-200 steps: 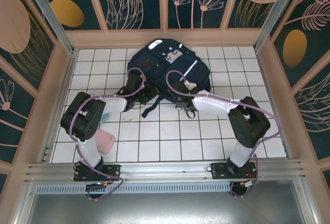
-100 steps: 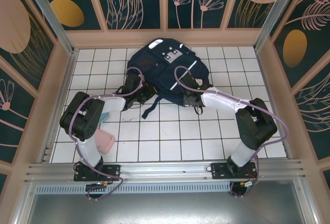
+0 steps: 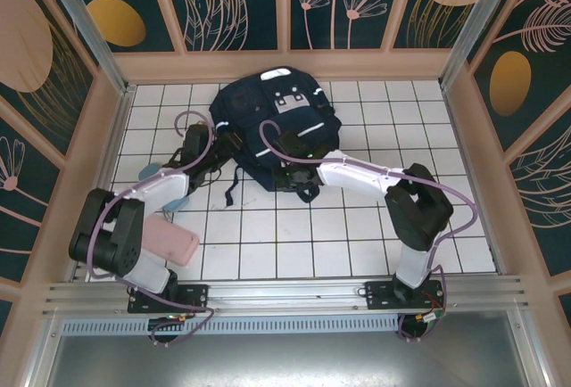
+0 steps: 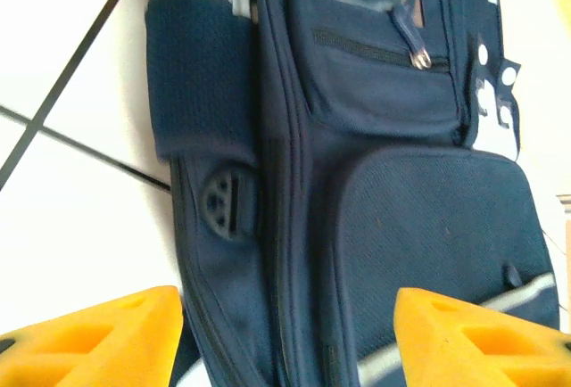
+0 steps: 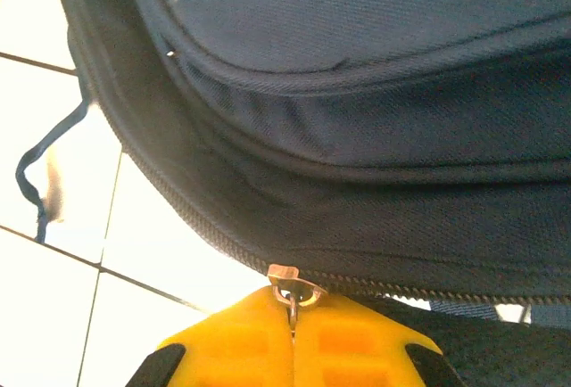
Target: Pack the student bag
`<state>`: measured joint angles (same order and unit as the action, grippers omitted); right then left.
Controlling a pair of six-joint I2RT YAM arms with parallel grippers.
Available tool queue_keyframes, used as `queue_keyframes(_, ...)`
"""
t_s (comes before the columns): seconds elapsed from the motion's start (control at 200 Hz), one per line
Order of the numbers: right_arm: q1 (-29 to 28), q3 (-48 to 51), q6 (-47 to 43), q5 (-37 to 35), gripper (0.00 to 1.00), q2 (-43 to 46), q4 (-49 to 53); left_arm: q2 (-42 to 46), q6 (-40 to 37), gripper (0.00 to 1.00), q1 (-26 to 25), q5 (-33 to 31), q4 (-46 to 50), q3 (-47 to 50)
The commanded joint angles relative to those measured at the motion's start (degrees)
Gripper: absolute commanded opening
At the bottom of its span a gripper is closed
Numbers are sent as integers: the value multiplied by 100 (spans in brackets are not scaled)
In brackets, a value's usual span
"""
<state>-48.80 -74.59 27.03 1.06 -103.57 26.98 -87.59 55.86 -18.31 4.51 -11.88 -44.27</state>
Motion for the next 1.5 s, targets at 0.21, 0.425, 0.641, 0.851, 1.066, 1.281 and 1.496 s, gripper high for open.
queue_keyframes(0.21, -77, -349, -158, 480, 0, -48, -281, 173, 986, 68, -537, 691, -451, 690)
queue_keyframes(0.425, -100, -282, -195, 520, 0, -65, -302, -308, 1253, 63, -612, 1180, -1297, 738)
queue_keyframes(0.641, -244, -348, -364, 249, 0, -107, 159, -660, 1430, 43, -613, 1311, -1875, 805)
queue_keyframes(0.851, -253, -235, -224, -663, 0, -89, 1001, -869, 1266, 19, -613, 1104, -1729, 798)
queue_keyframes(1.066, -153, -220, -106, -1679, 0, -204, 1697, -989, 1061, 9, -613, 874, -1448, 668)
queue_keyframes(1.281, 147, -63, -55, -2011, 0, -59, 1806, -918, 965, 4, -587, 650, -1304, 700)
queue_keyframes(1.496, 695, 196, -268, -2147, 0, 45, 1575, -805, 889, 2, -482, 630, -1222, 733)
